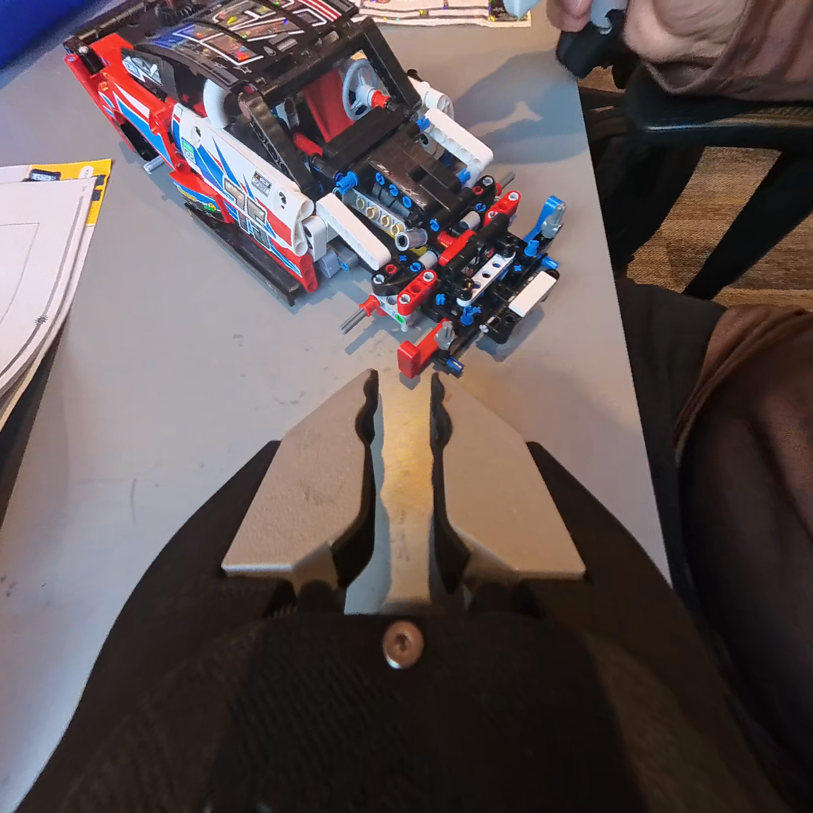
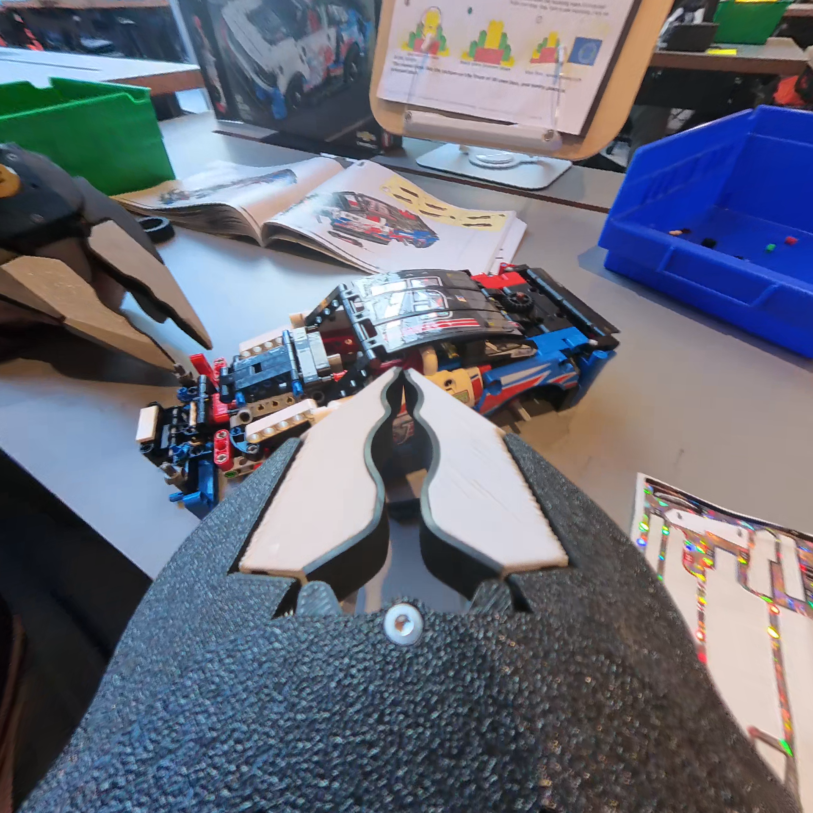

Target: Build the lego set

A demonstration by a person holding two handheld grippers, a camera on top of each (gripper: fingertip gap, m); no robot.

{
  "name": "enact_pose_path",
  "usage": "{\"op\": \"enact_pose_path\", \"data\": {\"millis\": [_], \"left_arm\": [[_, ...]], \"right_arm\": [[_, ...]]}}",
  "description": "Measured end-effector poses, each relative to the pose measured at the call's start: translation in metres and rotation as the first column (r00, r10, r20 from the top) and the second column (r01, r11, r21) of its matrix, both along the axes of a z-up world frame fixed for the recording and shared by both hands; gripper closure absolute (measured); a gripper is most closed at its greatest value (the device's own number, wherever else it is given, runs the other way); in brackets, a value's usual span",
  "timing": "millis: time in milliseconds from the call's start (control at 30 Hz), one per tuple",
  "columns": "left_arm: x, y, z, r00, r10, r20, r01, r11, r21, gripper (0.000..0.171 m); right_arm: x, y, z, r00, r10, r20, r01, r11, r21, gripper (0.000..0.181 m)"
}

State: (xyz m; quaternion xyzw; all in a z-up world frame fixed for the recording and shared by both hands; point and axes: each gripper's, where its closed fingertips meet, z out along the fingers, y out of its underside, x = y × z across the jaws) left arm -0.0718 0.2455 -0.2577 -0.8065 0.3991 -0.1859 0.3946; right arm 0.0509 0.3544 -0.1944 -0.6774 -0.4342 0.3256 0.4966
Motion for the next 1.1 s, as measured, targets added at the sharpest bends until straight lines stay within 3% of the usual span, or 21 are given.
{"op": "enact_pose_path", "data": {"millis": [300,733,900,1100], "left_arm": [[0.0,-0.003,-0.002,1.0,-0.004,-0.024,0.004,1.0,0.011,0.151],[0.001,-0.003,-0.004,1.0,-0.009,-0.029,0.009,1.0,-0.007,0.151],[0.001,-0.004,-0.004,0.999,-0.012,-0.033,0.012,1.0,-0.002,0.151],[-0.008,0.004,-0.004,0.995,0.041,-0.086,-0.035,0.997,0.064,0.158]], "right_arm": [[0.003,0.007,-0.004,0.998,-0.052,0.024,0.052,0.999,0.006,0.181],[-0.02,-0.036,-0.011,0.985,0.136,0.11,-0.144,0.987,0.072,0.181],[-0.025,-0.042,-0.017,0.976,0.144,0.163,-0.161,0.982,0.096,0.181],[-0.028,-0.031,0.0,0.992,0.122,0.043,-0.124,0.992,0.037,0.181]]}}
